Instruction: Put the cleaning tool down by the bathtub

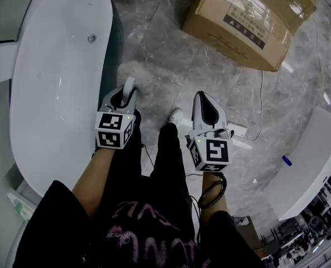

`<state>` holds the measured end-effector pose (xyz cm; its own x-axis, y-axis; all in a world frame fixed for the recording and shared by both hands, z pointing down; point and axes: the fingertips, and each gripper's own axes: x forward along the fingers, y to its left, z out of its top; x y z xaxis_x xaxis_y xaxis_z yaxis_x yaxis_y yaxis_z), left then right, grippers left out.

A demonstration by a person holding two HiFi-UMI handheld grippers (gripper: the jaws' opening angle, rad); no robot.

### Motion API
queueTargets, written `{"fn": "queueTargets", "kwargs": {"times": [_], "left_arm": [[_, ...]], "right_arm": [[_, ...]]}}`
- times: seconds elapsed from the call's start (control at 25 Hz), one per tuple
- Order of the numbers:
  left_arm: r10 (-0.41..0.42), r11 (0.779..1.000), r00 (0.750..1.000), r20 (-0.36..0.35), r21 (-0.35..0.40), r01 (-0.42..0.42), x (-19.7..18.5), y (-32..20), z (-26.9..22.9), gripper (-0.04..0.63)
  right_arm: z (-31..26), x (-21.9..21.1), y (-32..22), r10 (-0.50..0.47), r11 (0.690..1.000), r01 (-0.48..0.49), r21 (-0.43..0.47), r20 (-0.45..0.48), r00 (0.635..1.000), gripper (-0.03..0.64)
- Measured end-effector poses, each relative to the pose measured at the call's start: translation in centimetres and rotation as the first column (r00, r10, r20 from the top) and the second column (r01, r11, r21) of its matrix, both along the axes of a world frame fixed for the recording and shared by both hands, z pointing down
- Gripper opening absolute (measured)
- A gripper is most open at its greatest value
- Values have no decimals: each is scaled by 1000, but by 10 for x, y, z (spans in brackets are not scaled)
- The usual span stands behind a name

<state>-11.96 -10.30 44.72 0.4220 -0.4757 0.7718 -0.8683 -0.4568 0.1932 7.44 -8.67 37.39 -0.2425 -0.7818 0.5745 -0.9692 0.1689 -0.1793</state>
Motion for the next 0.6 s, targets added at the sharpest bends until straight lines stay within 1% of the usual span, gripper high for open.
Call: {"fn": "queueTargets", "kwargs": {"times": [0.2,0.36,0.6], "left_arm": [[-10,999,1000,26,-40,11,-8,-7,42,89],[10,997,999,48,-72,-7,-5,-7,82,89],[2,995,997,79,-101,6,-12,-8,133,89]], "right_arm": [[37,-9,-4,-15,999,16,-36,10,1000,23],[69,-13,-11,-27,998,28,-53,14,1000,23],[118,-7,-15,7,997,-5,-79,30,1000,23]]}}
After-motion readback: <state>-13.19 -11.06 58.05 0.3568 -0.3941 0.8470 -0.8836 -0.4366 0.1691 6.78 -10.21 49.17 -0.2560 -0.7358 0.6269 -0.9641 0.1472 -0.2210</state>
